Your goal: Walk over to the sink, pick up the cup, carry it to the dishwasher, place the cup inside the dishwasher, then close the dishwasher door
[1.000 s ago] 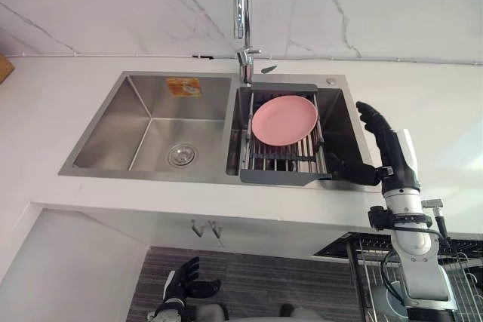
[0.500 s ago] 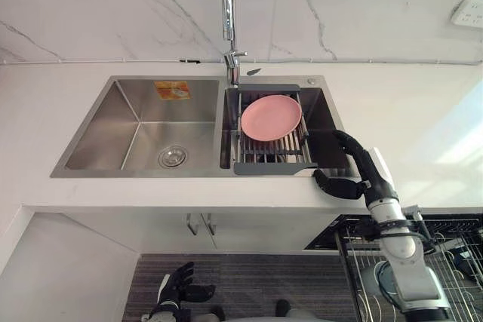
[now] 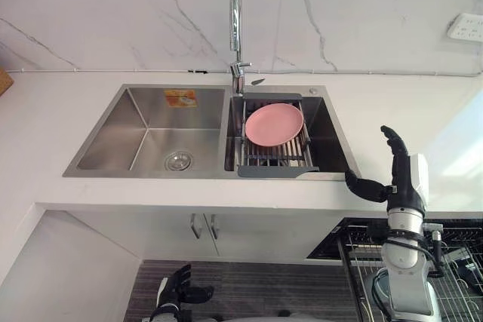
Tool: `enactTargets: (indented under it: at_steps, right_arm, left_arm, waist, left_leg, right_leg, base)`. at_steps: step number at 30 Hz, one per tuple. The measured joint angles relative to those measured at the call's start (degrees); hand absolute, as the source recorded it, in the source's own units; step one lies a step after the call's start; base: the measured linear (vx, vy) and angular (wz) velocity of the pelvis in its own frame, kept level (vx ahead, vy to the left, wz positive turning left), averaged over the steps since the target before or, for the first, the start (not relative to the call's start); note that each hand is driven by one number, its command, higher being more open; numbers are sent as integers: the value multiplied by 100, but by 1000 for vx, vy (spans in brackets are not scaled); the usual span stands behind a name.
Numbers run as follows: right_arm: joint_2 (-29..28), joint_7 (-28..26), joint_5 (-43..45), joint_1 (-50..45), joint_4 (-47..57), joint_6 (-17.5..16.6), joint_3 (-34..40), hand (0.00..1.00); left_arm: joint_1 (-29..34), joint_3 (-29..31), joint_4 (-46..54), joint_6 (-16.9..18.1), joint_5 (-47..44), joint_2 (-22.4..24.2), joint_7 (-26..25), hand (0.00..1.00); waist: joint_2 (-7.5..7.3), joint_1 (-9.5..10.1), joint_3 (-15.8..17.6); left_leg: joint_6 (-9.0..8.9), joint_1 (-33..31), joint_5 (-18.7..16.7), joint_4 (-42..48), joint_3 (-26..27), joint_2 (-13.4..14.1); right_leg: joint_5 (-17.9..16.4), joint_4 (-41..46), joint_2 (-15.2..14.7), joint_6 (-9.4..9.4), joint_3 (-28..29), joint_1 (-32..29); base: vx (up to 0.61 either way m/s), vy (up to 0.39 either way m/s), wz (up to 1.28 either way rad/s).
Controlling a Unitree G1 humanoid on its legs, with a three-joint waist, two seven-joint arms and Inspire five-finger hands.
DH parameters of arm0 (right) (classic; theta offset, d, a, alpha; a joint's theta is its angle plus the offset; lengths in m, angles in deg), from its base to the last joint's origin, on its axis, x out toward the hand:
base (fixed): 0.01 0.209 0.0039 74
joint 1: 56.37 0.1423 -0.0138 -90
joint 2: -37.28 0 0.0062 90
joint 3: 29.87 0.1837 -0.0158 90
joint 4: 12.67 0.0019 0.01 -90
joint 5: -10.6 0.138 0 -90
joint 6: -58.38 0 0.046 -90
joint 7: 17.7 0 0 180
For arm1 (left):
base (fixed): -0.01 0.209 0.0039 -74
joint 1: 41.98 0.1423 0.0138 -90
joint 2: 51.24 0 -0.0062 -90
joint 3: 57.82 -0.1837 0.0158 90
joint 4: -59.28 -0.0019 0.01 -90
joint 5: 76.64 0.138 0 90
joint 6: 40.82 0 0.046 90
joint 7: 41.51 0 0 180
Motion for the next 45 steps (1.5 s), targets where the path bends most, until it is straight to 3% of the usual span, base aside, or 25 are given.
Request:
enactTargets:
  at_steps: [7, 18, 26, 45]
  right_arm:
    - [691, -177, 9, 135, -61, -40, -94, 90]
    - [1975, -468, 14, 1211, -1150, -276, -1063, 90]
    - [2571, -497, -7, 1910, -1810, -302, -1653, 90]
    - [3230, -480, -958, 3123, -2701, -413, -2539, 90]
  left_arm:
    - [0, 1, -5, 13, -1, -1, 16, 90]
    - [0, -12, 8, 77, -5, -3, 55, 90]
    - [0, -24, 39, 101, -6, -5, 56, 90]
    - [-20, -132, 161, 302, -8, -7, 48, 90]
  waist:
    - [4, 9, -2]
    - [22, 122, -13]
    - [26, 136, 4]
    - [126, 151, 316]
  left_leg:
    - [4, -2, 18, -11, -23, -14]
    - [26, -231, 165, -164, -192, -76]
    - [25, -373, 165, -112, -374, -128]
    - [61, -758, 189, 124, -542, -192]
  right_leg:
    - [-5, 8, -14, 8, -25, 4]
    - [-17, 24, -51, 25, -195, -209]
    - [-22, 21, -94, 40, -366, -238]
    - [-27, 112, -163, 59, -532, -459]
  base:
    - [-1, -1, 0]
    - [-8, -7, 8]
    - [15, -1, 12]
    - [-34, -2, 5]
